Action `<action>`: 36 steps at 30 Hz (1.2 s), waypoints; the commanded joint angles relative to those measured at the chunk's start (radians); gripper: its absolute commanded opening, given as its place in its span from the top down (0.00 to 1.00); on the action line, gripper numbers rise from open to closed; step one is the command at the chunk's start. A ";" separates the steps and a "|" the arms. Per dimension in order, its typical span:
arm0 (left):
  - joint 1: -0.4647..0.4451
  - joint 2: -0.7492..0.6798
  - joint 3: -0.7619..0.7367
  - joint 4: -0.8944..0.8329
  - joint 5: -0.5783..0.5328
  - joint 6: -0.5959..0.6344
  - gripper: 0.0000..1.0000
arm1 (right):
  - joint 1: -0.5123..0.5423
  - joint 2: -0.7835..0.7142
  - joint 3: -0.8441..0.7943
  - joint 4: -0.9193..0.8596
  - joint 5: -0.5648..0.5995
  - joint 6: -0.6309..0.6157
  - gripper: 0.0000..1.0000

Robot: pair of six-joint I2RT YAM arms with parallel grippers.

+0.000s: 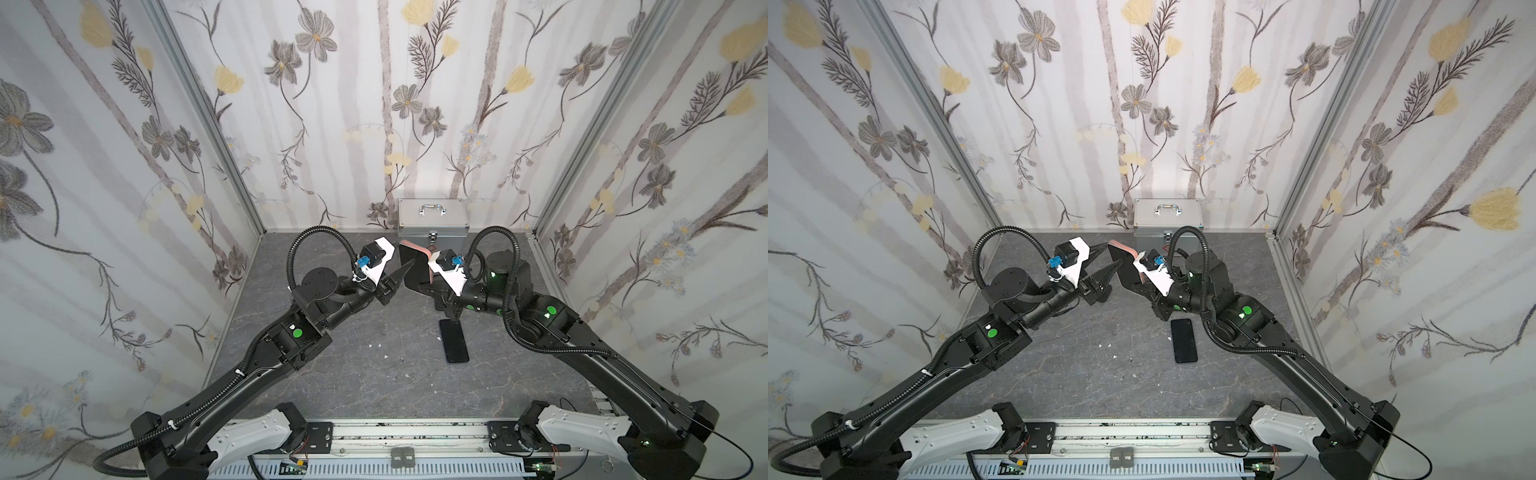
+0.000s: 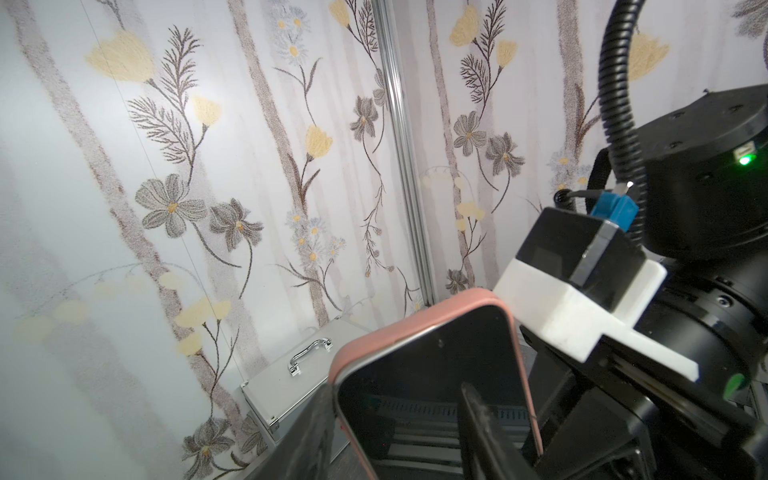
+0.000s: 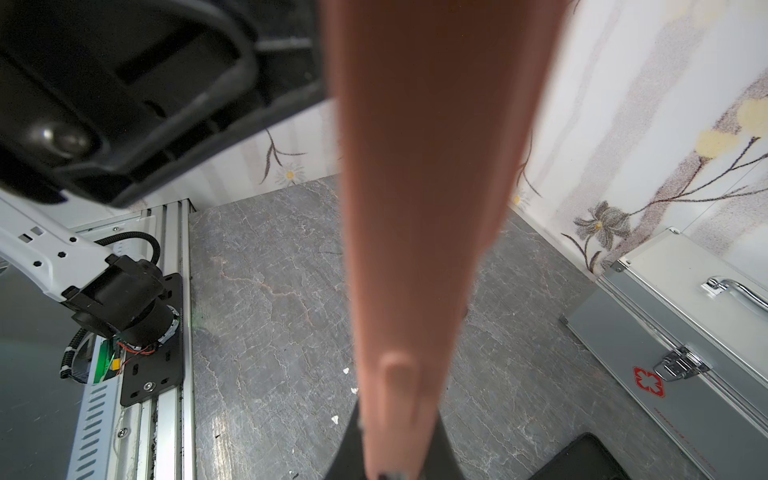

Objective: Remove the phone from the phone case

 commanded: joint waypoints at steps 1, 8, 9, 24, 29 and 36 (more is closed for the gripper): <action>-0.004 0.005 0.012 0.026 0.067 0.013 0.51 | 0.016 0.012 0.010 -0.011 -0.156 -0.108 1.00; -0.004 0.000 0.007 0.026 0.091 0.007 0.53 | 0.016 0.014 0.012 -0.021 -0.169 -0.118 1.00; -0.003 -0.001 0.006 0.026 0.104 0.004 0.53 | 0.016 0.013 0.012 -0.020 -0.172 -0.117 1.00; -0.003 -0.020 -0.034 0.017 0.284 -0.068 0.64 | -0.043 -0.017 0.027 0.039 -0.259 -0.044 1.00; -0.003 -0.017 -0.044 0.015 0.368 -0.102 0.65 | -0.066 -0.039 0.015 0.087 -0.322 -0.025 1.00; 0.005 -0.004 -0.028 0.015 0.535 -0.175 0.66 | -0.098 -0.059 0.024 0.057 -0.409 -0.054 1.00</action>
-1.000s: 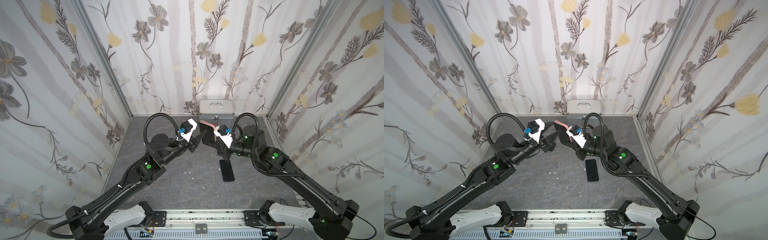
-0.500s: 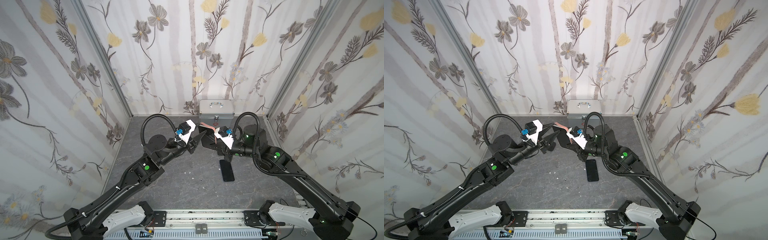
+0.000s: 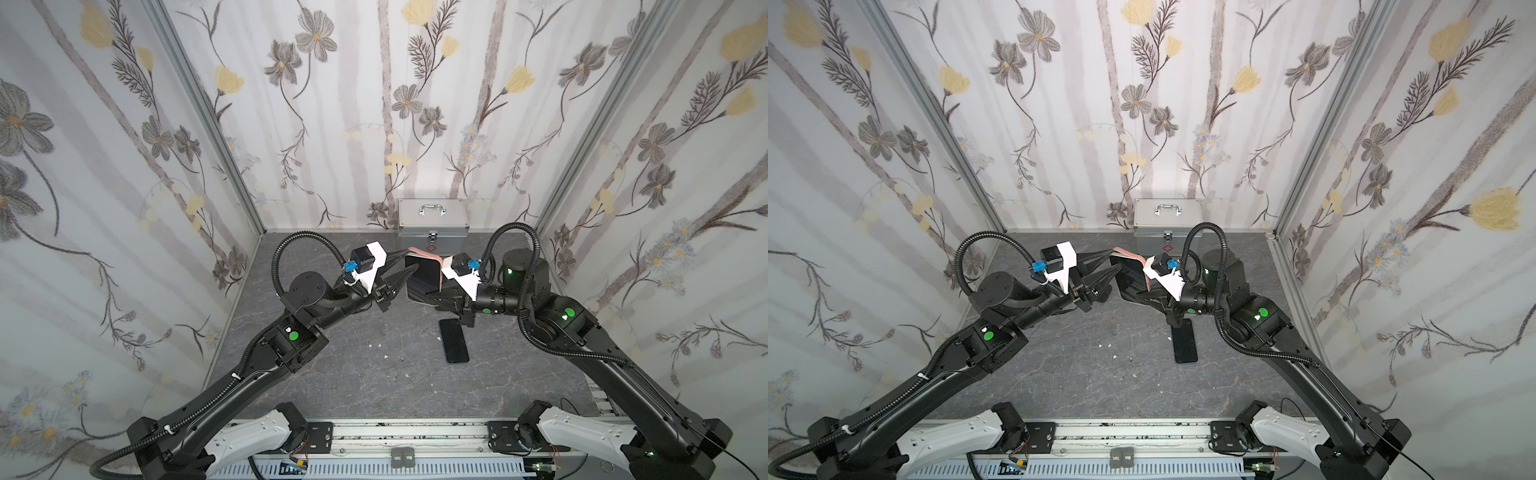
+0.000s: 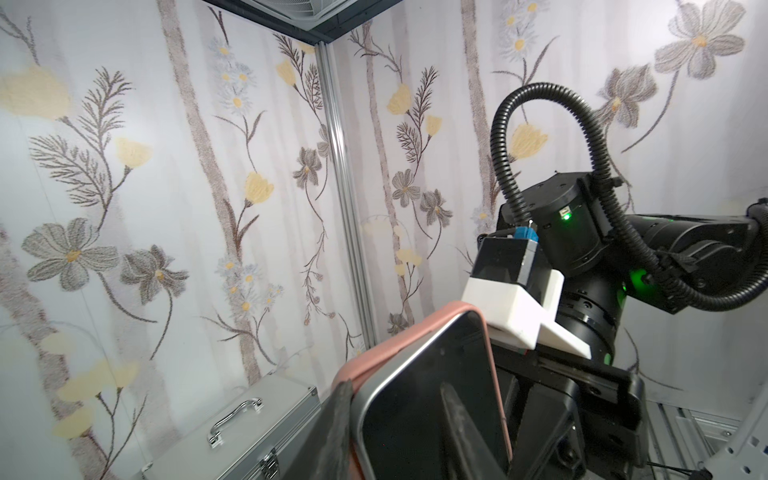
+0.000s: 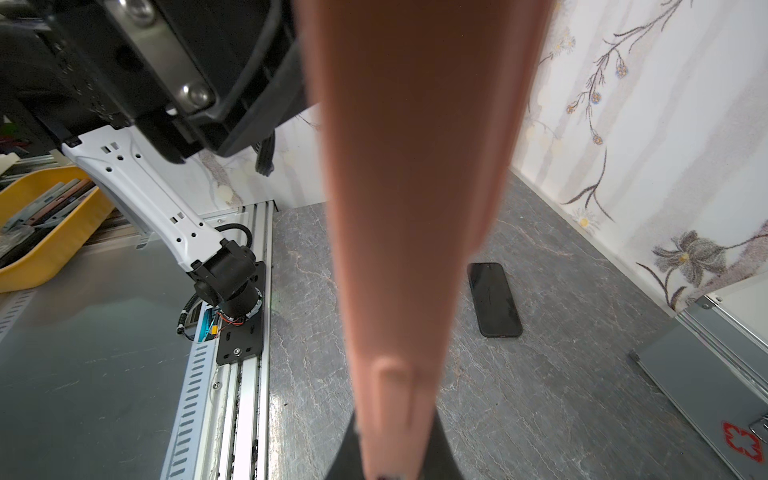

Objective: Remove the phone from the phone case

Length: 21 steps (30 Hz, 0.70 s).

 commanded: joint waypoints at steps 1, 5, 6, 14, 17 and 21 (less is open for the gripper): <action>-0.007 0.016 0.001 -0.105 0.302 -0.059 0.66 | -0.006 -0.001 0.014 0.117 -0.115 -0.041 1.00; -0.005 0.024 0.001 -0.106 0.357 -0.089 0.66 | -0.013 -0.009 0.020 0.103 -0.130 -0.053 1.00; -0.004 0.028 0.002 -0.107 0.364 -0.095 0.66 | -0.013 -0.009 0.022 0.099 -0.130 -0.055 1.00; -0.002 0.042 -0.009 -0.107 0.423 -0.136 0.67 | -0.044 -0.026 0.017 0.133 -0.194 -0.042 1.00; -0.002 0.050 -0.009 -0.103 0.448 -0.155 0.67 | -0.061 -0.038 0.002 0.189 -0.225 -0.010 1.00; -0.003 0.055 -0.015 -0.091 0.465 -0.175 0.67 | -0.086 -0.051 -0.021 0.297 -0.274 0.060 1.00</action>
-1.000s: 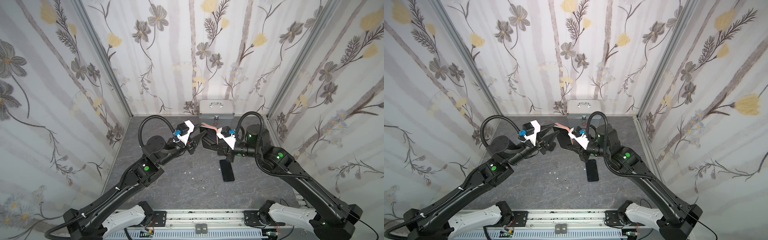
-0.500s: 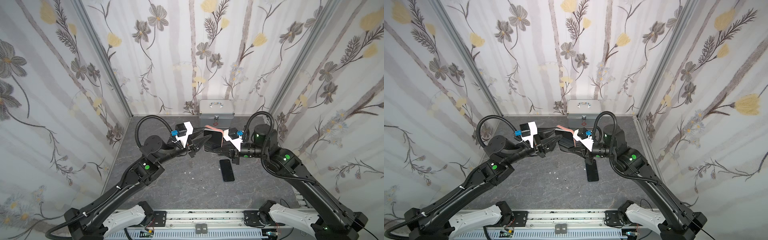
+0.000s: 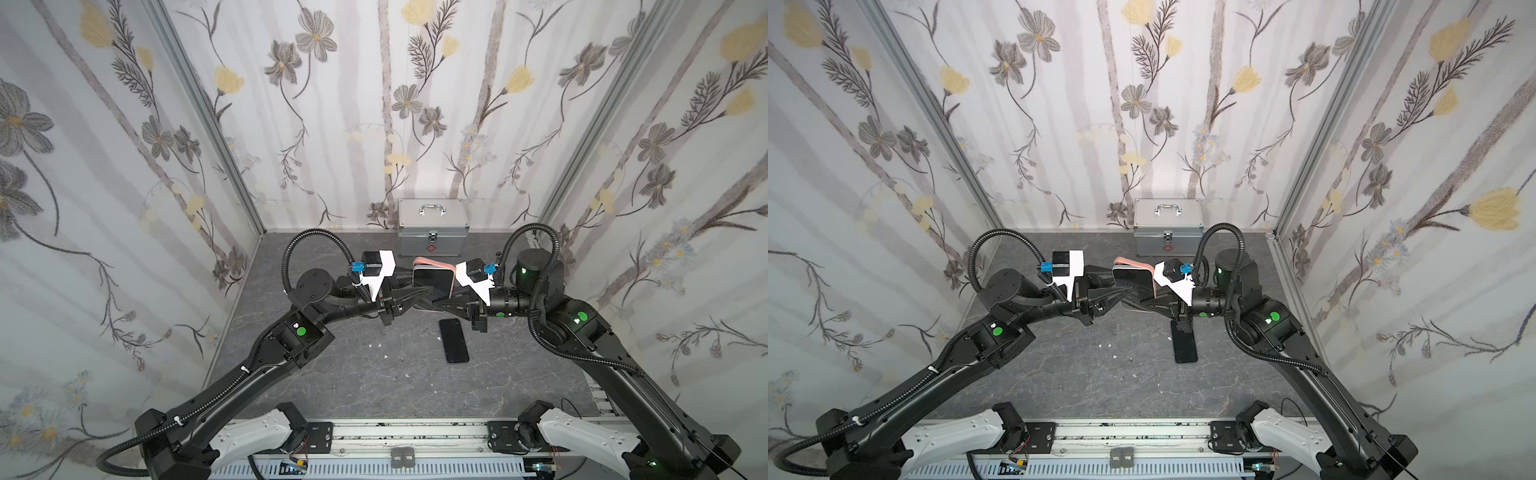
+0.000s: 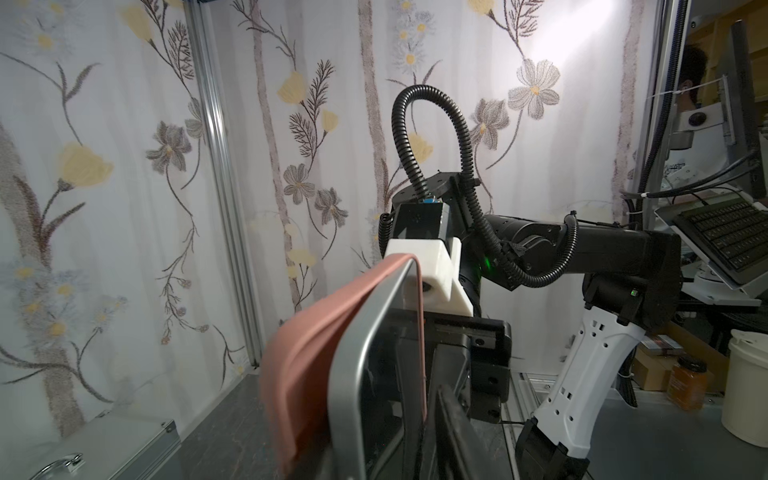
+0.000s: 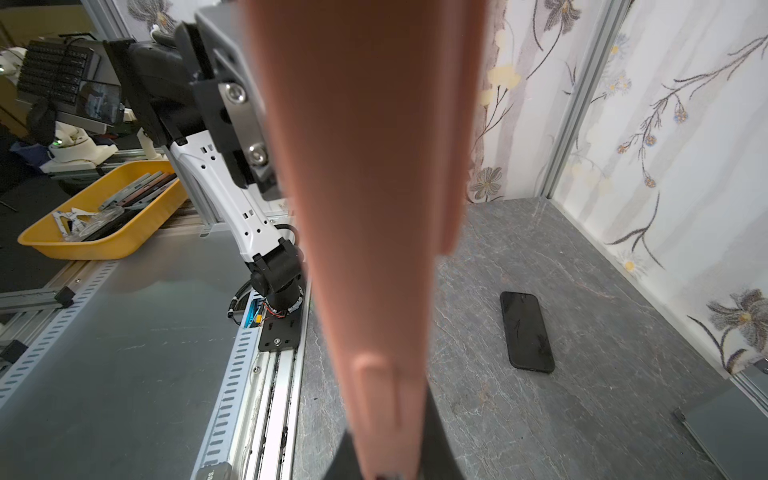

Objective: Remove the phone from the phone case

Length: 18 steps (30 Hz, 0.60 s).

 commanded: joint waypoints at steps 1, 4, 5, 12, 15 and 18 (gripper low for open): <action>-0.007 0.014 -0.013 -0.118 0.156 -0.019 0.68 | -0.011 -0.003 -0.006 0.314 -0.060 0.107 1.00; -0.006 0.024 -0.018 -0.114 0.161 -0.025 0.68 | -0.016 0.004 -0.004 0.370 -0.077 0.147 1.00; -0.007 0.028 -0.019 -0.112 0.162 -0.028 0.69 | -0.016 0.007 -0.004 0.390 -0.078 0.162 1.00; -0.006 0.021 -0.041 -0.105 0.132 -0.021 0.75 | -0.022 0.002 -0.016 0.431 -0.068 0.190 1.00; -0.006 0.010 -0.043 -0.102 0.112 -0.014 0.81 | -0.022 -0.004 -0.033 0.433 -0.055 0.190 1.00; -0.002 -0.001 -0.047 -0.102 0.097 -0.005 0.87 | -0.024 -0.007 -0.048 0.432 -0.046 0.190 1.00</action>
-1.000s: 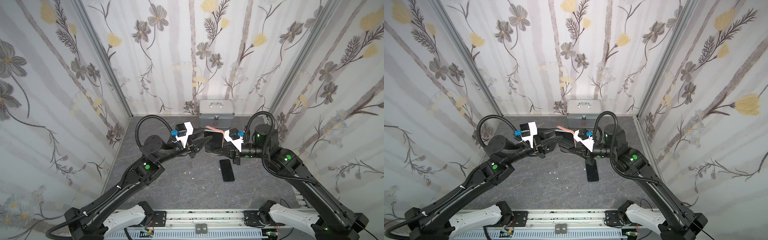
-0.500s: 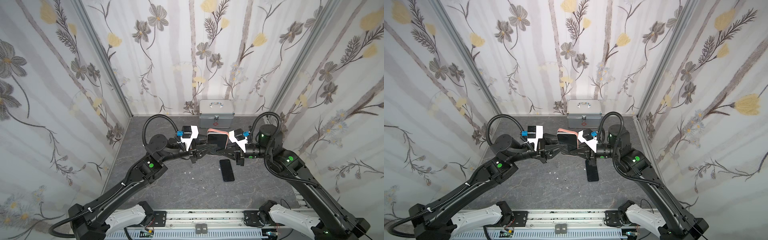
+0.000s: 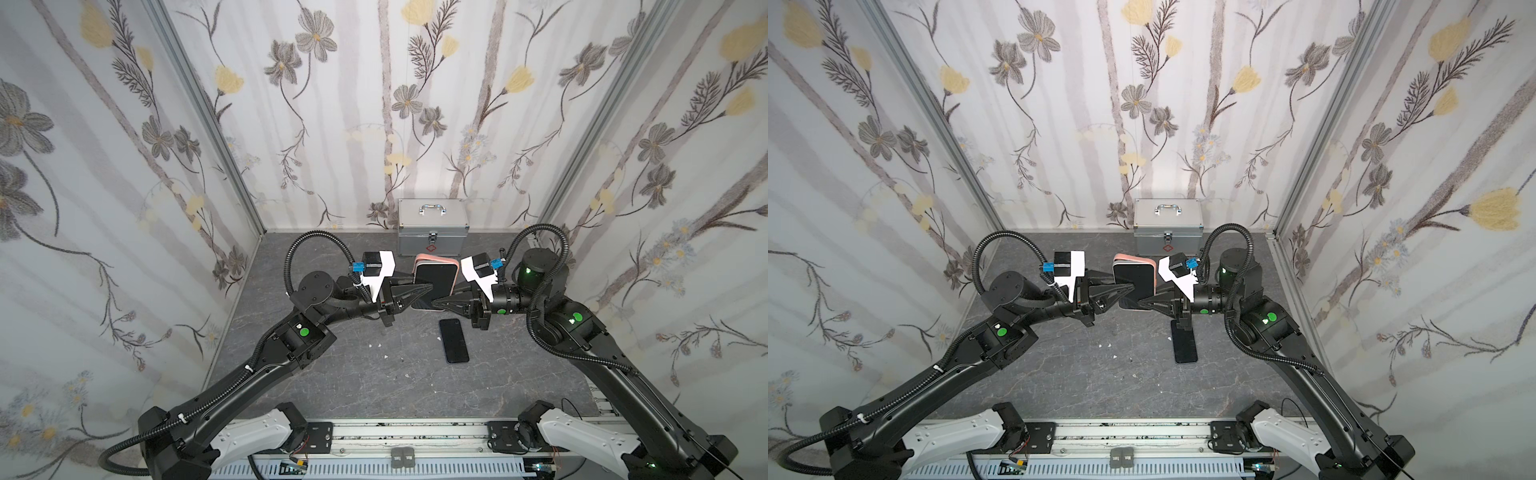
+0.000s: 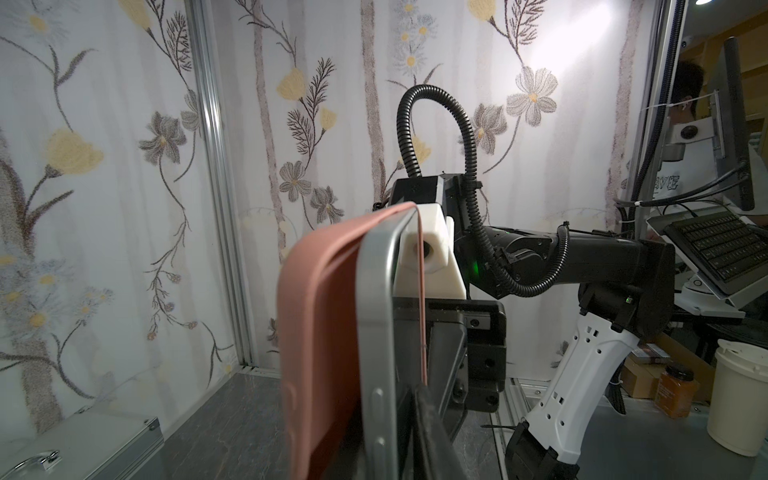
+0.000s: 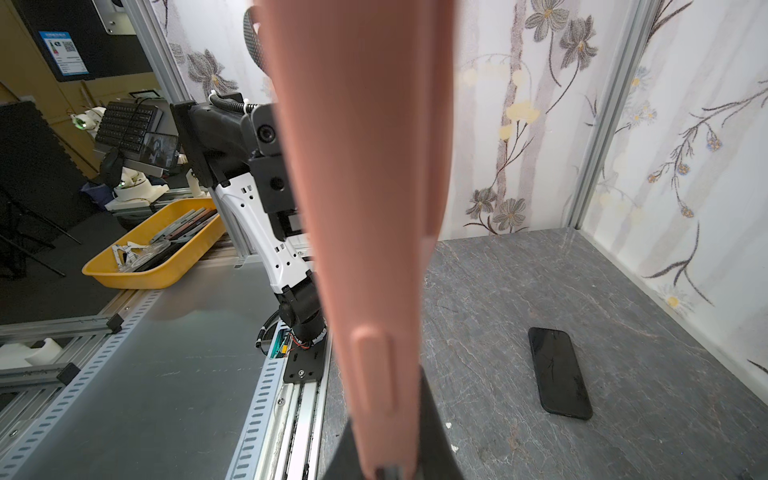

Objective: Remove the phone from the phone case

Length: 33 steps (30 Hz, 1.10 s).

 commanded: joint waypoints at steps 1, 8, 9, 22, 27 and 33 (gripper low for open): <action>-0.001 -0.001 -0.014 -0.151 0.097 0.030 0.90 | -0.002 -0.005 -0.005 0.264 0.056 0.060 1.00; 0.012 -0.020 -0.013 -0.168 0.015 0.054 1.00 | -0.012 -0.008 -0.028 0.208 0.090 0.046 0.75; 0.013 -0.025 -0.011 -0.192 -0.016 0.071 1.00 | -0.020 -0.011 -0.033 0.197 0.102 0.044 0.69; 0.016 0.036 0.100 -0.530 -0.221 0.318 1.00 | -0.140 0.004 0.061 -0.037 0.259 0.030 0.47; 0.000 0.063 0.137 -0.603 -0.248 0.433 1.00 | -0.139 0.122 0.225 -0.305 0.168 -0.100 0.49; -0.025 0.110 0.196 -0.693 -0.266 0.515 1.00 | -0.105 0.203 0.306 -0.422 0.148 -0.158 0.50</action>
